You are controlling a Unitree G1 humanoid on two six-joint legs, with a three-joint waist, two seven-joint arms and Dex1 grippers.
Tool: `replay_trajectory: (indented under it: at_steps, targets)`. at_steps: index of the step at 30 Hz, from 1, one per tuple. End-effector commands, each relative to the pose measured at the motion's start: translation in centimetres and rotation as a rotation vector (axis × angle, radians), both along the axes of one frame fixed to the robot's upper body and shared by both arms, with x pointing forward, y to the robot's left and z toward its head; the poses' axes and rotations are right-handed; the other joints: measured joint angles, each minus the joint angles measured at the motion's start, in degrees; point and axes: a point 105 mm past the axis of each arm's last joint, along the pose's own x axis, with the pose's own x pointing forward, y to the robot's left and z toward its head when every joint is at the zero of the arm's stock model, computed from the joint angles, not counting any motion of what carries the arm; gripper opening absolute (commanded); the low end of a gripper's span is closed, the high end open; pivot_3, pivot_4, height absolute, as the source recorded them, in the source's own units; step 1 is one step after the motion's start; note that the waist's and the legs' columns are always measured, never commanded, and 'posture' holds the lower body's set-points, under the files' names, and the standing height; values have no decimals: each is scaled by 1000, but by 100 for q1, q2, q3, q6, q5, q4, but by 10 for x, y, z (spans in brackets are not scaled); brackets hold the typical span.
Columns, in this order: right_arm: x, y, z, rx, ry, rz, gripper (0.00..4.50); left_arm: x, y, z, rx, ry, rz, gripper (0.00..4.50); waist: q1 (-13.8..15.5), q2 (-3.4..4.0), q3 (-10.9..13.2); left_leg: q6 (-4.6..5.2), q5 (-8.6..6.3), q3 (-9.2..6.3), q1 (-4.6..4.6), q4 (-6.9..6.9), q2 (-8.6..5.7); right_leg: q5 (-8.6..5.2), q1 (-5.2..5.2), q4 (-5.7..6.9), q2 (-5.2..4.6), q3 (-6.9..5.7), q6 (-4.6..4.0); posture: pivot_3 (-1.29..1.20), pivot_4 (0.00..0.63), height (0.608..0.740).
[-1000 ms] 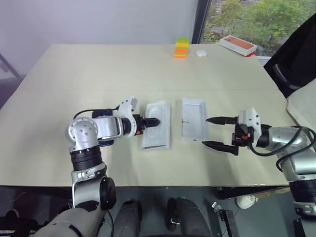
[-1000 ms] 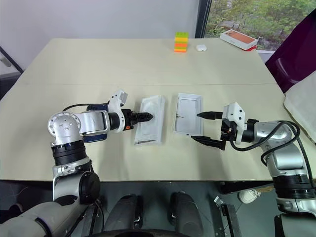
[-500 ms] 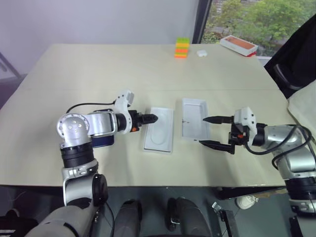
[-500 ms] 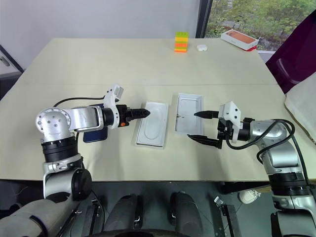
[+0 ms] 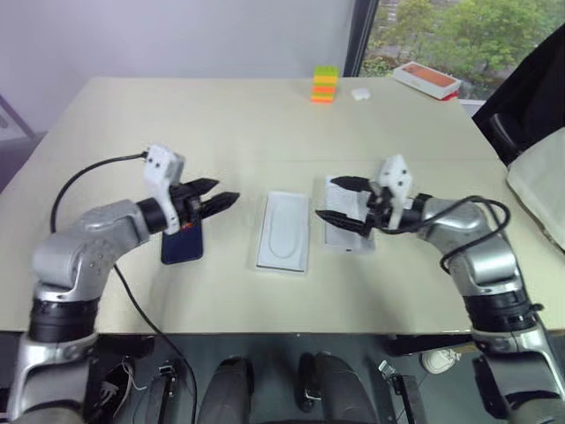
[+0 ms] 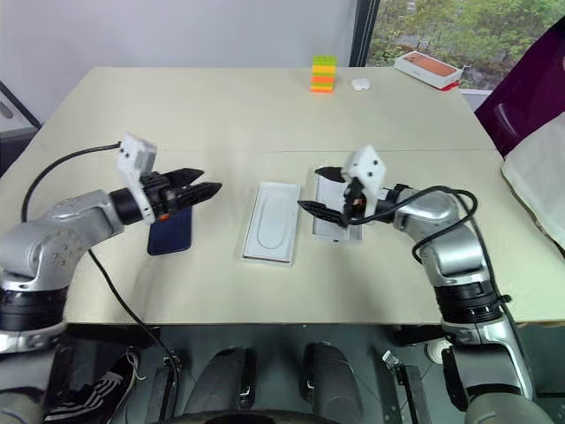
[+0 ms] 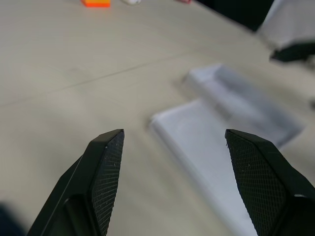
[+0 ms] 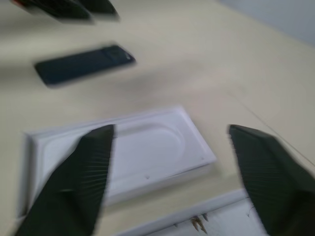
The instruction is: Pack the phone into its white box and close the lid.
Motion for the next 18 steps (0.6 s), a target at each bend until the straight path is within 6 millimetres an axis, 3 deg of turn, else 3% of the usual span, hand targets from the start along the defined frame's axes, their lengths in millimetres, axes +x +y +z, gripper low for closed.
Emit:
replay_trajectory:
  at_steps: [1,4,5,12,18]
  targets:
    - [5,17,4,-24,-64,-5,1698,-6,-5,8,2,-103,-82,3485,0,0,0,1,-1,0,-5,0,-4,0,-3,-1,-5,0,0,0,150,740]
    - [5,32,-7,-80,-85,11,215,-12,-3,7,-84,-90,-110,3485,-28,-1,0,5,-2,7,-14,2,-6,1,-12,-1,-10,5,3,0,150,740]
    - [6,36,-9,-106,-101,15,53,-14,-3,9,-118,-80,-117,3485,-30,-1,0,6,-2,7,-14,2,-5,1,-14,1,-9,5,3,0,150,740]
    - [31,53,-13,-150,-135,-42,53,-24,0,6,-173,-66,-155,3485,-71,-1,0,7,-3,4,-3,2,20,-4,-19,16,26,5,13,0,150,740]
    - [35,74,-28,-220,-148,12,53,-25,1,4,-196,-41,-150,3485,-72,-1,0,7,-3,3,-4,-1,30,7,-21,14,37,6,-7,0,150,740]
